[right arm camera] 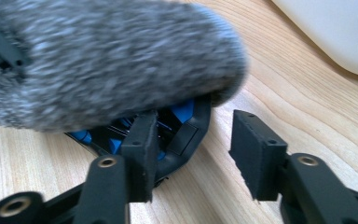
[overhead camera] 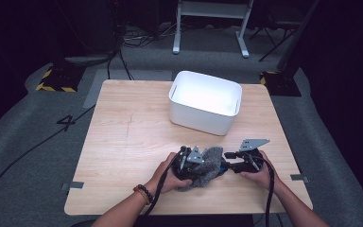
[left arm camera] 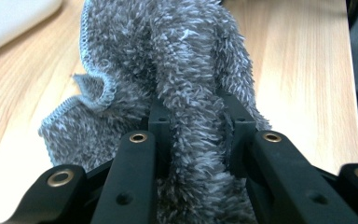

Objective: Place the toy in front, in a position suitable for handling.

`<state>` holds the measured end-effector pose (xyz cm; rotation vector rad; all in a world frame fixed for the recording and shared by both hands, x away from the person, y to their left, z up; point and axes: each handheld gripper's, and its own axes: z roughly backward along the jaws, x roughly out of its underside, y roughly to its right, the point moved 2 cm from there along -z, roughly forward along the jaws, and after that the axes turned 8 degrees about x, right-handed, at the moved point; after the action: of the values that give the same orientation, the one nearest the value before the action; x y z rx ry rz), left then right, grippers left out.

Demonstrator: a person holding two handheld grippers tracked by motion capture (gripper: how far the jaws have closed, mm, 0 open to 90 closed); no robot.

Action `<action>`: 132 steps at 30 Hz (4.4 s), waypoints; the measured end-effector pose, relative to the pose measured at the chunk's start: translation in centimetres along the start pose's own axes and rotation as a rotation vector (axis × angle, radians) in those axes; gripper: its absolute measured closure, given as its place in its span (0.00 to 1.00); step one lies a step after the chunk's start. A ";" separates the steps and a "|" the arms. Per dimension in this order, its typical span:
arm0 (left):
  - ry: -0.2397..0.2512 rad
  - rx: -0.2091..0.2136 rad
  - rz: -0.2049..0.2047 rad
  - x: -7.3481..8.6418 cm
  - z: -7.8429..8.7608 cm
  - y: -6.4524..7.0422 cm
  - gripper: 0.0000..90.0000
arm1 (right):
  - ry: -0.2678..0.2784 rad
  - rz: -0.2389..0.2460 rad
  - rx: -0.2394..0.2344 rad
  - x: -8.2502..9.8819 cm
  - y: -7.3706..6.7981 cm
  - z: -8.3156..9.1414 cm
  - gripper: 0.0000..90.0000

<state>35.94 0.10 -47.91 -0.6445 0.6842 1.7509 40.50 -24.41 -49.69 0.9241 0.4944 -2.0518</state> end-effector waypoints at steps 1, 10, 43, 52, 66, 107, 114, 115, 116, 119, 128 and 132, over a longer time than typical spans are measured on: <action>-0.020 0.000 -0.007 0.3 0.2 0.2 0.80 | -0.001 -0.003 0.003 0.0 0.1 0.1 0.61; -0.086 -0.015 0.032 3.7 1.9 1.2 0.80 | -0.004 -0.006 -0.010 0.0 0.0 0.3 0.72; -0.137 -0.251 0.016 3.9 0.6 0.9 0.82 | 0.000 -0.067 -0.017 0.4 0.4 1.0 0.68; -0.062 -0.230 0.109 3.9 1.6 -1.9 0.82 | 0.009 -0.058 -0.011 0.4 -0.1 0.6 0.51; -0.021 -0.212 0.046 -0.3 -0.8 -2.5 0.81 | -0.010 -0.031 0.082 0.5 0.1 1.1 0.38; -0.039 -0.097 -0.028 0.5 -0.5 -2.4 0.77 | 0.031 -0.119 -0.022 1.6 0.8 1.0 0.61; -0.129 -0.157 0.039 3.6 1.6 -3.5 0.77 | 0.026 -0.099 -0.007 1.4 0.7 1.0 0.61; -0.117 -0.149 0.048 3.9 1.8 -3.6 0.77 | 0.026 -0.100 -0.009 1.4 0.7 1.0 0.61; -0.102 -0.136 0.046 4.0 2.0 -3.4 0.77 | 0.026 -0.100 -0.010 1.4 0.7 1.0 0.61; -0.062 -0.052 -0.037 3.5 1.8 -1.8 0.78 | 0.024 -0.096 -0.008 1.4 0.7 1.0 0.61; -0.053 0.138 -0.169 0.3 -2.6 1.8 0.78 | 0.023 -0.093 -0.012 1.3 0.7 0.9 0.61; -0.077 0.129 -0.160 0.0 -4.3 1.6 0.78 | 0.021 -0.092 -0.013 1.3 0.7 0.9 0.61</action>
<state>34.80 -3.37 -50.69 -0.5265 0.6675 1.5624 40.14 -26.09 -50.08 0.9317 0.5706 -2.1205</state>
